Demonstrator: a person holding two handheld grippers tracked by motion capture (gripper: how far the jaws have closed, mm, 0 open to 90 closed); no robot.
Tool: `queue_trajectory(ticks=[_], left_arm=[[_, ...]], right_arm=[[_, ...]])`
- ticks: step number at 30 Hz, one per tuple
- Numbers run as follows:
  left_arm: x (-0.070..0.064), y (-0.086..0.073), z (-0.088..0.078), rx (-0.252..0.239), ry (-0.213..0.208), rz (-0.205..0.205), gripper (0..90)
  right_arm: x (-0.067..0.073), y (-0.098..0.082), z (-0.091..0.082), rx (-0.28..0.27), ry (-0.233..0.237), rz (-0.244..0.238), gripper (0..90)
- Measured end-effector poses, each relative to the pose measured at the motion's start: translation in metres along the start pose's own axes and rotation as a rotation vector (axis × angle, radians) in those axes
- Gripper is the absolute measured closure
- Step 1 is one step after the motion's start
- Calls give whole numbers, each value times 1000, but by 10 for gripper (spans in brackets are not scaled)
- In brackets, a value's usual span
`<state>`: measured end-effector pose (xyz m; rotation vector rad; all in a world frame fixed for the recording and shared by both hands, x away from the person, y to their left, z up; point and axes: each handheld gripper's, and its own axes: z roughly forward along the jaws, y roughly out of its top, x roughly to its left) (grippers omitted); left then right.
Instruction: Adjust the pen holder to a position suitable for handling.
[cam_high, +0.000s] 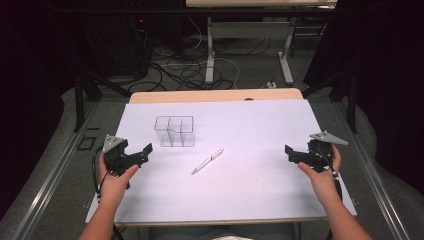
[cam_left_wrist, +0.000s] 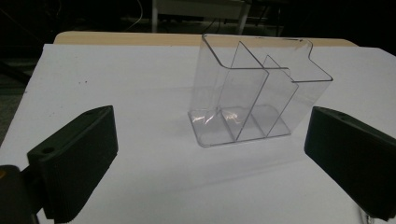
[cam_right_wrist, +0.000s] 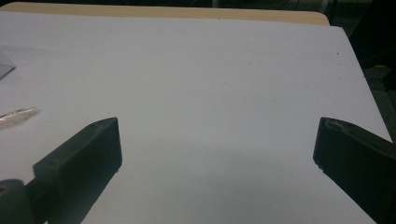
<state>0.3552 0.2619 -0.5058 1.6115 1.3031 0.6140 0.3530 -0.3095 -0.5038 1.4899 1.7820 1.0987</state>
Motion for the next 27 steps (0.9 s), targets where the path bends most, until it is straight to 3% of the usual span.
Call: queue_trajectory(ticks=[7,13,19,22,27], left_arm=[[-1,2,1,-1,24,10,55],[0,11,-2,-28,41,-9,157],[-1,23,1,19,62,-23,184],[-3,29,2,16,99,-25,223],[-3,40,8,4,110,-34,292]], right_arm=[[2,-3,1,2,-6,-20,19],[5,-3,3,8,-10,-19,34],[10,-4,3,13,-8,-25,42],[11,-5,4,16,-7,-31,42],[13,-6,6,27,-1,-28,42]])
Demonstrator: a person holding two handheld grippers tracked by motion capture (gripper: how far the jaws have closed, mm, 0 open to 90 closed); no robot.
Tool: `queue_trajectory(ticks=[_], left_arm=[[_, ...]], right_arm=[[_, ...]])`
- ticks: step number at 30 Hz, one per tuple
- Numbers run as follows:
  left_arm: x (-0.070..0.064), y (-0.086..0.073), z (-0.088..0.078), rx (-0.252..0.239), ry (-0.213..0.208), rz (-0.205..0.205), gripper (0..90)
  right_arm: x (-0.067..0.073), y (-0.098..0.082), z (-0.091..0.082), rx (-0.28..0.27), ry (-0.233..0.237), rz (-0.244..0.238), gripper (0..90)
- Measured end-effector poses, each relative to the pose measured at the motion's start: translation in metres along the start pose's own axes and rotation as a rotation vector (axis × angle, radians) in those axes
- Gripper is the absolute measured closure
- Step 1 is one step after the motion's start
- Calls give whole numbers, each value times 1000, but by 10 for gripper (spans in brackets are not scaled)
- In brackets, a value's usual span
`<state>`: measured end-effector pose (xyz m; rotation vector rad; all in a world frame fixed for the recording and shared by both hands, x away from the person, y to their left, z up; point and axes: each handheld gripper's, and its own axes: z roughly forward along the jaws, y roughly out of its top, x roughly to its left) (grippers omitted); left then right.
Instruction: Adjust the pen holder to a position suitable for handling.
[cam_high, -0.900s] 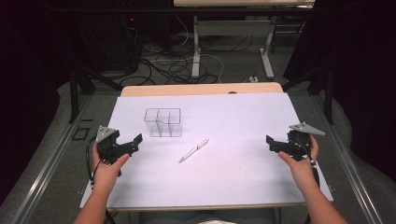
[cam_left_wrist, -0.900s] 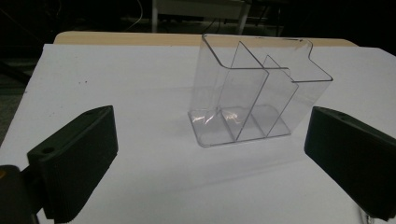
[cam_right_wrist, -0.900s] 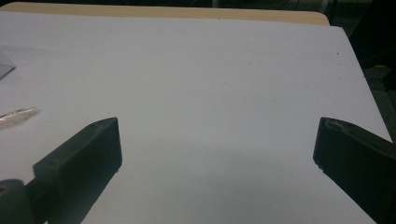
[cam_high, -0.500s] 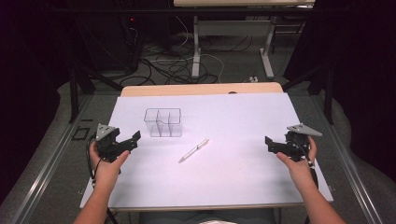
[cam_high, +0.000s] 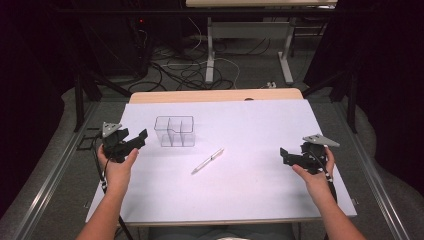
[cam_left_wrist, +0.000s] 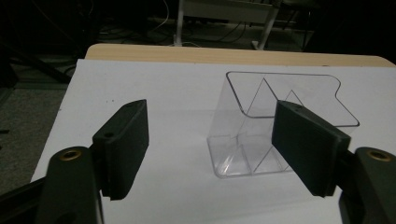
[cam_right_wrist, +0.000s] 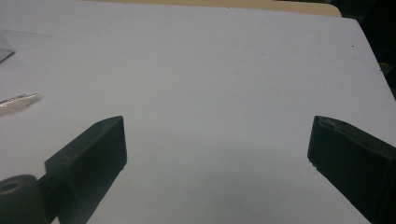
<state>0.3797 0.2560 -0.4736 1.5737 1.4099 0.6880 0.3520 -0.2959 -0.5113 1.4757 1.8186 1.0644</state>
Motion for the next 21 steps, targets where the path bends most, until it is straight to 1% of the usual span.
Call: queue_trajectory(ticks=[1,2,3,5,6,8,9,11,14,16,17,21], left_arm=[[0,0,0,0,0,0,306],[-1,3,1,0,4,1,306],[-1,5,3,-8,4,-3,327],[-2,11,6,-4,-1,-2,340],[-3,13,9,-11,-3,-1,356],[-4,19,12,3,-6,7,395],[-7,24,15,-5,7,14,404],[-8,27,15,-2,11,17,416],[-9,33,20,-5,18,12,462],[-9,37,22,7,21,2,473],[-9,39,23,11,15,-2,490],[-9,46,28,24,22,20,553]], right_arm=[[0,0,0,2,-1,0,43],[0,0,0,2,-1,0,43],[0,0,0,2,1,0,42],[0,0,1,2,0,-7,43],[1,0,1,4,5,3,43],[1,-1,1,8,6,11,43],[1,-1,2,9,5,13,43],[1,-1,2,9,8,13,43],[2,-1,2,10,10,8,43],[2,-1,2,10,11,7,44],[2,-1,2,10,11,5,44],[3,-1,0,7,12,11,44]])
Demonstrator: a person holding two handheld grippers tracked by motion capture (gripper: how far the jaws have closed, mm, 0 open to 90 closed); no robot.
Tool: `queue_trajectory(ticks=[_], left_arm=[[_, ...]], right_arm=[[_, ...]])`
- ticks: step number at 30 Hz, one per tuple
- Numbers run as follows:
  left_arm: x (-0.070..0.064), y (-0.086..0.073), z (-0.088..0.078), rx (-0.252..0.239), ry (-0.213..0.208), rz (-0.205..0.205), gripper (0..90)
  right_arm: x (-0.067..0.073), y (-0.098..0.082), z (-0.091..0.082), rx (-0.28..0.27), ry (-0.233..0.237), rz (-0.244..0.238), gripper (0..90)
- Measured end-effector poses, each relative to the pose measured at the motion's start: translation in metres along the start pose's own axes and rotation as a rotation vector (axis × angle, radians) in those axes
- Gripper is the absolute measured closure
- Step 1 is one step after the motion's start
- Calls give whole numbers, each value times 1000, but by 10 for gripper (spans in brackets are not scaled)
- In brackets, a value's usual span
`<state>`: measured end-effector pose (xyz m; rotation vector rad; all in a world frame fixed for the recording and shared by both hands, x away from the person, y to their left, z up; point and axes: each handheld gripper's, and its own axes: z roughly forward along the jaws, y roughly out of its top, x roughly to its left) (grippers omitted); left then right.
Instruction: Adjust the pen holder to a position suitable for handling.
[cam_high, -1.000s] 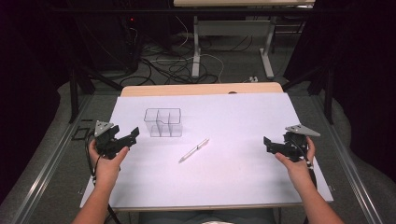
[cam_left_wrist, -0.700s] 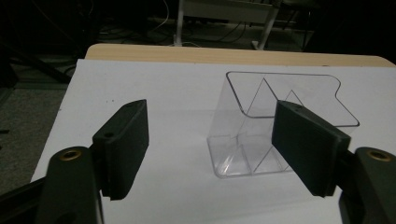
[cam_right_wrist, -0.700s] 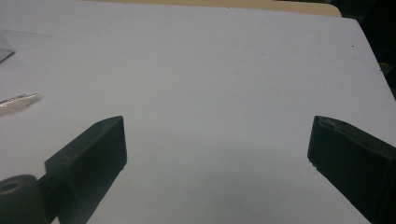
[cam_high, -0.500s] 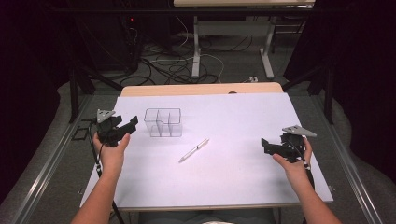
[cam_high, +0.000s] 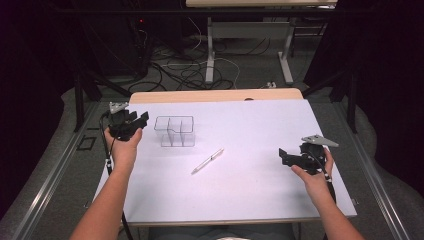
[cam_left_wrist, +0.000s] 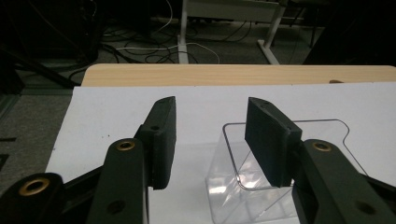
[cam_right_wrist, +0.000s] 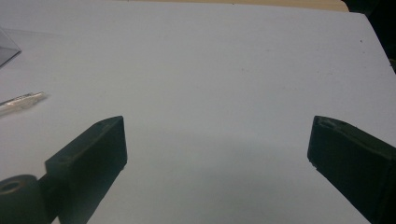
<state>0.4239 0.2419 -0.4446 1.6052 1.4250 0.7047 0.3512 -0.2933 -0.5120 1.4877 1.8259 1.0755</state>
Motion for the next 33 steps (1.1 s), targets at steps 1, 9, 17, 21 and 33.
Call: queue_trajectory(ticks=[1,9,17,21,33], left_arm=[[0,1,1,4,2,3,553],[-2,9,13,38,42,15,634],[-6,11,28,83,64,40,714],[-3,9,36,112,67,21,776],[3,5,42,150,23,-9,900]], right_arm=[[0,0,0,0,0,0,44],[1,0,1,4,3,2,51],[1,-1,2,7,8,-3,55],[1,-1,3,12,10,3,55],[2,-3,5,20,12,-2,58]])
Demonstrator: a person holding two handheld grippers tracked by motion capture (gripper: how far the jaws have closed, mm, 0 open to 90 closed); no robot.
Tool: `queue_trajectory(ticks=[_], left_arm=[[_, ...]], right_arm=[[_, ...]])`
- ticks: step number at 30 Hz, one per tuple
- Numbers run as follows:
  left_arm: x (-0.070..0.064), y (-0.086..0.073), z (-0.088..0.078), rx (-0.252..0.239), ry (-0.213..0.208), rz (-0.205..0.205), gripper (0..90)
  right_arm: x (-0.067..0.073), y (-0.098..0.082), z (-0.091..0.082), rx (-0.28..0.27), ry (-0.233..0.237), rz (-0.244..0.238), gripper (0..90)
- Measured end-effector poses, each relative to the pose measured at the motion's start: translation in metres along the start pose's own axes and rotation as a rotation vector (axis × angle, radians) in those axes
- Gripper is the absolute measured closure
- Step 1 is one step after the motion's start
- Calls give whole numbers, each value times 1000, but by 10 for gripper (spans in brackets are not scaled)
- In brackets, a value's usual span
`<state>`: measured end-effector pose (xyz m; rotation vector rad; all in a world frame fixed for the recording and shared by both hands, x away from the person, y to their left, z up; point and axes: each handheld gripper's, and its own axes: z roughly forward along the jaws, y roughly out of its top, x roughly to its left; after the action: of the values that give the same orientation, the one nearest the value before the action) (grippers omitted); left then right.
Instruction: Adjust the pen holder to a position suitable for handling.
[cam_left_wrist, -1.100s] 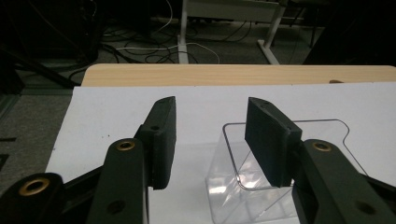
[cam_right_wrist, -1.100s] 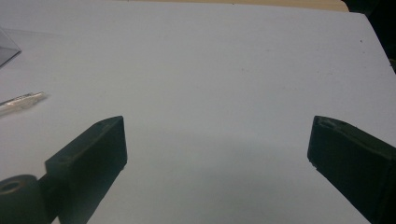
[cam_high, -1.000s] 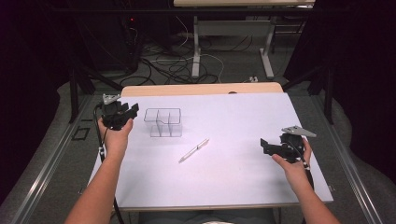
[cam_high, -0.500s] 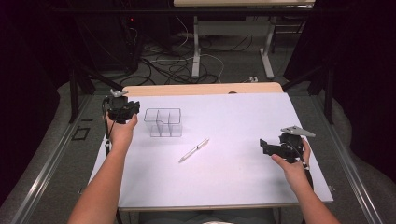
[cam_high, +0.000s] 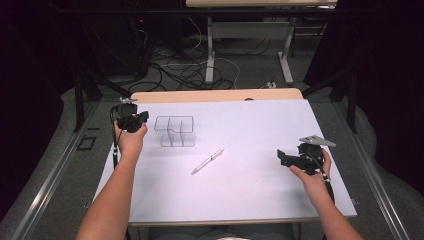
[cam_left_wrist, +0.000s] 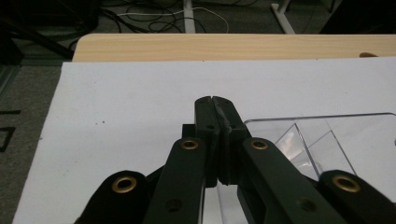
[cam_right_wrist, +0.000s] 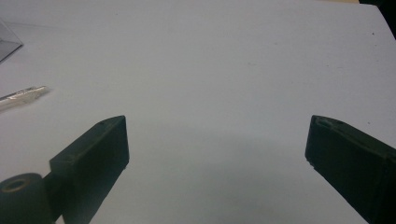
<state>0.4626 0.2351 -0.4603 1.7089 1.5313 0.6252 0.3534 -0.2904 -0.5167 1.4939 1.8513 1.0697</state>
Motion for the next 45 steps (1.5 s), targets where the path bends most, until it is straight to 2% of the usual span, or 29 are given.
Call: queue_trajectory(ticks=[14,22,38,45], left_arm=[[-6,-18,8,63,-18,0,900],[-10,-22,13,69,-30,-1,900],[-14,-25,13,71,-13,-26,900],[-22,-27,14,61,-32,-26,900]], right_arm=[[0,0,1,4,3,-4,59],[1,0,1,14,5,2,59],[2,0,2,13,8,-3,59],[3,0,3,16,12,-9,59]])
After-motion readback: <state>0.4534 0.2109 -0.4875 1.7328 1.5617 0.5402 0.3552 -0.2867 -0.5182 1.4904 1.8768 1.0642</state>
